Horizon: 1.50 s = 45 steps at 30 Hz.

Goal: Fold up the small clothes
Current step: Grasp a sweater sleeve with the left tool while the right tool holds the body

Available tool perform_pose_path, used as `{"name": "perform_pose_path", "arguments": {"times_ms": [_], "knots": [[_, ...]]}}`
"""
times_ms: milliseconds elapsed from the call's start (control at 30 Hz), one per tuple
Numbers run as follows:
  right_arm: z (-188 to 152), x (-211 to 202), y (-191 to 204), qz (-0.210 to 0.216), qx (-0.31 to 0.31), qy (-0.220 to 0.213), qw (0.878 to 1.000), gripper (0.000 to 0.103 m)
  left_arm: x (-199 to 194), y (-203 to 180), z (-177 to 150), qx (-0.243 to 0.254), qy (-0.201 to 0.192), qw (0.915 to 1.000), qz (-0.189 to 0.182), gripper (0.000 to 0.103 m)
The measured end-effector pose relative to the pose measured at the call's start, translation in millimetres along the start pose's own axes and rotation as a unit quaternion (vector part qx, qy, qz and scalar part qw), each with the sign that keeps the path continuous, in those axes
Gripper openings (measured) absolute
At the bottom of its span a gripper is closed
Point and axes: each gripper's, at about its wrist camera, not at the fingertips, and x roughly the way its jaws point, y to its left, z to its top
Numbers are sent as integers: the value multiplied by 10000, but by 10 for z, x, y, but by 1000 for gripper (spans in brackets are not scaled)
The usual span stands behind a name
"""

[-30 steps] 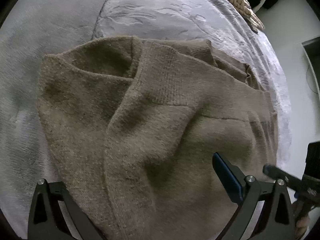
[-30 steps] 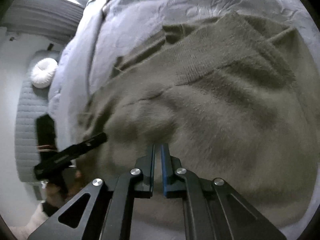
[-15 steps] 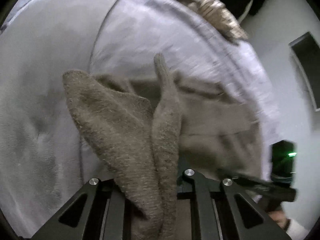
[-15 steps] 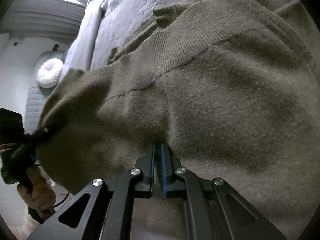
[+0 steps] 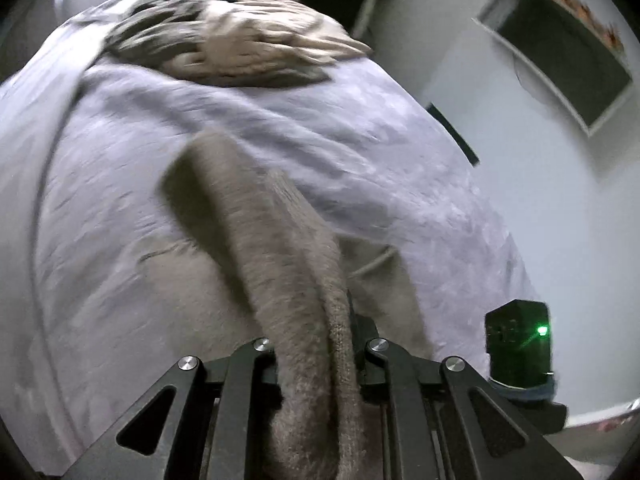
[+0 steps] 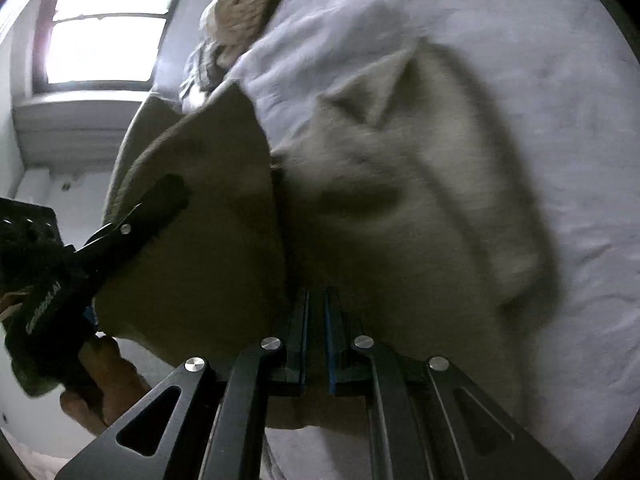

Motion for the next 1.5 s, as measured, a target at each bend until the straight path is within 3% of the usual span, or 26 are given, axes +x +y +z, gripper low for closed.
{"name": "perform_pose_path", "arguments": {"times_ms": [133, 200, 300, 367, 433, 533, 633, 700, 767, 800, 867, 933, 1000, 1133, 1233, 1267, 1300, 1333, 1400, 1500], "knots": [[14, 23, -376, 58, 503, 60, 9987, 11, 584, -556, -10, 555, 410, 9975, 146, 17], [11, 53, -472, 184, 693, 53, 9974, 11, 789, -670, -80, 728, 611, 9954, 150, 24], [16, 75, -523, 274, 754, 9, 9968, 11, 984, -786, -205, 794, 869, 9930, 31, 25], [5, 40, -572, 273, 748, 28, 9968, 11, 971, -852, -264, 879, 865, 9923, 79, 29], [-2, 45, -561, 297, 771, 27, 9966, 11, 916, -916, -294, 1007, 804, 9916, 72, 69], [26, -12, -585, 332, 776, -67, 9964, 11, 688, -990, -269, 1153, 481, 9920, -168, 71], [36, -118, -579, 625, 955, -249, 9932, 13, 431, -1004, -277, 1198, 250, 9917, -389, 71], [37, -179, -629, 856, 1122, -323, 9895, 25, 279, -943, -279, 1109, 81, 9924, -529, 71], [32, -228, -675, 1075, 1288, -388, 9851, 53, 77, -753, -276, 837, -65, 9945, -630, 71], [30, -247, -724, 1347, 1432, -439, 9795, 56, 20, -657, -259, 690, -107, 9957, -612, 71], [33, -262, -778, 1718, 1625, -494, 9704, 66, -112, -386, -250, 336, -190, 9985, -386, 71], [49, -252, -810, 1998, 1749, -455, 9630, 67, -178, -89, -244, 77, -288, 9995, 76, 71], [76, -213, -798, 2012, 1744, -317, 9634, 67, -207, 195, -258, -169, -319, 9980, 522, 71], [179, -103, -671, 1648, 1473, 45, 9753, 69, -114, 708, -382, -676, -208, 9907, 1163, 71], [271, -21, -467, 1131, 1046, 330, 9875, 68, 91, 938, -533, -907, 160, 9875, 1282, 71], [291, 7, -400, 894, 891, 407, 9912, 59, 152, 970, -581, -951, 252, 9872, 1258, 71], [307, 48, -292, 468, 594, 486, 9960, 47, 227, 990, -637, -967, 338, 9870, 1237, 71], [308, 80, -208, 77, 331, 537, 9980, 13, 256, 980, -695, -946, 360, 9871, 1243, 71], [300, 87, -51, -319, -52, 491, 9983, 15, 292, 965, -757, -896, 260, 9874, 1278, 71], [245, -104, 287, -257, -745, 103, 9968, 14, 322, 959, -784, -935, 253, 9863, 1333, 71]]}}
